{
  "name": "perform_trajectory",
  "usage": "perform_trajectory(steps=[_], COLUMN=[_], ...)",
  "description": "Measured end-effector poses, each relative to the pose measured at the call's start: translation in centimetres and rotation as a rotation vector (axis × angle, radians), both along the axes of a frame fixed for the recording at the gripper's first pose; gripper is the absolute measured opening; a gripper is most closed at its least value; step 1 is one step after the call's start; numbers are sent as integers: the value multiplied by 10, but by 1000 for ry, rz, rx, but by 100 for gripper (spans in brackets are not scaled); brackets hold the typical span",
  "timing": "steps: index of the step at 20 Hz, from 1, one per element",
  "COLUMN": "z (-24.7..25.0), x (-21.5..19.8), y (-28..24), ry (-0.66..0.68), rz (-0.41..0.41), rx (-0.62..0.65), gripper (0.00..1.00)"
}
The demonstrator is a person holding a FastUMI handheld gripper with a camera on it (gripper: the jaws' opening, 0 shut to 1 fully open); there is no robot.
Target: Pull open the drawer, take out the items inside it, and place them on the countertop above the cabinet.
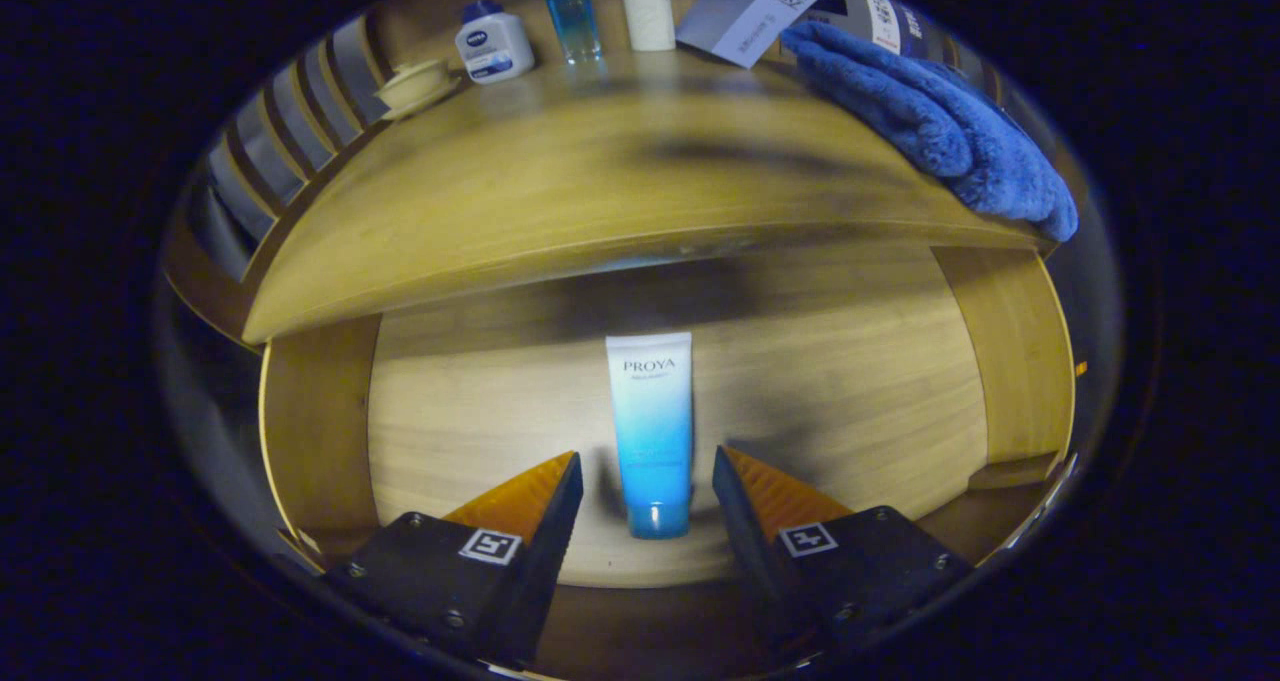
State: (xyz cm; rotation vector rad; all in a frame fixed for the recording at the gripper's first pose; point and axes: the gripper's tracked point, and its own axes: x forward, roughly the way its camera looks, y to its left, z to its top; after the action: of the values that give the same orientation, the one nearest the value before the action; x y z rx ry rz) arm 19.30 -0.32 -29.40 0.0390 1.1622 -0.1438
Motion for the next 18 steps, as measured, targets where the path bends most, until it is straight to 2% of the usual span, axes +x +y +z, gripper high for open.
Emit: perform_trajectory(steps=[2,4,6,10,12,13,18], z=[-2,1,9,39,51,54,81], x=[1,1,2,3,2,-2,-26], y=[-6,-6,-5,2,-4,-6,1], ry=[16,5,-47,-168,-226,-231,-301], rz=[23,52,74,46,41,38,35], rx=[-59,-80,-86,29,28,34,121], gripper=[73,39,39,39,39,30,30])
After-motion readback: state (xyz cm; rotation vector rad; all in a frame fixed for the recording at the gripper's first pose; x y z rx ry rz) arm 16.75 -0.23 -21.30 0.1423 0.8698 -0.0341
